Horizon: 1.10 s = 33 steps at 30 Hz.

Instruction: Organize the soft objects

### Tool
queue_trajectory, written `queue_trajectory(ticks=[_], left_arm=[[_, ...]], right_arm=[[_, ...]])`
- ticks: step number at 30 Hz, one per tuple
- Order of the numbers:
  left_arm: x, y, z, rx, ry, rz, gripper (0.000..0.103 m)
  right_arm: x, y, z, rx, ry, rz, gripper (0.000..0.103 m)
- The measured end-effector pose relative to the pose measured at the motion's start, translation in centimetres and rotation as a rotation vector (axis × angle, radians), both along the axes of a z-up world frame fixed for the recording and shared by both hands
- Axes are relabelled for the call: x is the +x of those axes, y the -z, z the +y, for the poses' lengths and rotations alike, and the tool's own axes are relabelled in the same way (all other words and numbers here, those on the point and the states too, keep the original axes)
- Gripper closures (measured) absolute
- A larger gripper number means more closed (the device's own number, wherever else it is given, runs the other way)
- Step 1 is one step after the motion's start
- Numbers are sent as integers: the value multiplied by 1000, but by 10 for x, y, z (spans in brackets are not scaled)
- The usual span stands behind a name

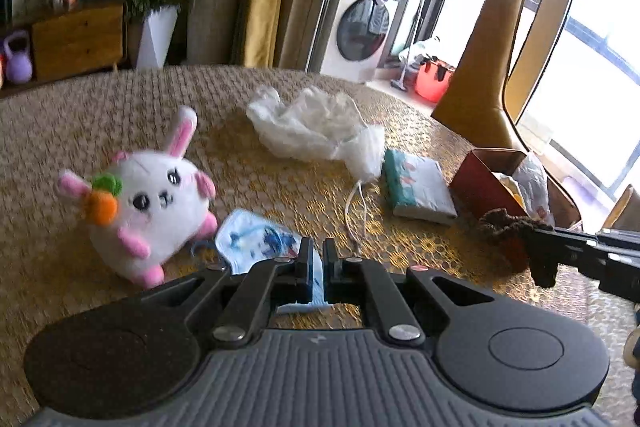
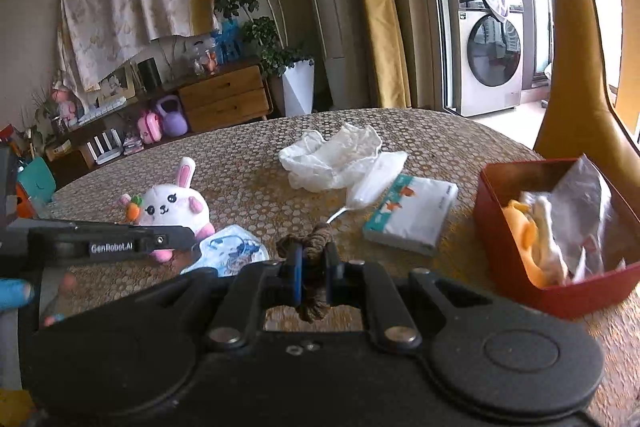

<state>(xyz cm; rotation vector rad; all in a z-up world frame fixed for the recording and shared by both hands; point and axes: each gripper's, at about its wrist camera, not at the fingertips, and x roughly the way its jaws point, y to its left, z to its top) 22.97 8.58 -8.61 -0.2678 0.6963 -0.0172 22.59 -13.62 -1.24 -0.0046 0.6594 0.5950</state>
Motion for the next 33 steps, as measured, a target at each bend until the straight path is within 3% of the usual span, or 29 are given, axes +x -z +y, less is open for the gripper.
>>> queue_trajectory(ticks=[12,19,20,22,23,24,33], left_arm=[[9,21,-3,-9,-21,124,96],[18,34,-13,47,-28,172,94],[18,35,-13,46,-27,174,88],[18,36,-14,45,-23,168,62],[17,36,-15,51,-22,162,31],[17,36,-16,61,-22,152,20],[42,44,-38,255,13,167,20]], right_arm=[[-22,12,-22,47,31,29,93],[-26,19,-33,73,40,47,93],[-26,19,-34,76,42,49,93],[-26,20,-36,80,44,51,93],[-27,20,-37,82,44,51,93],[-27,21,-37,82,44,52,93],[-25,27,-41,93,58,70,93]])
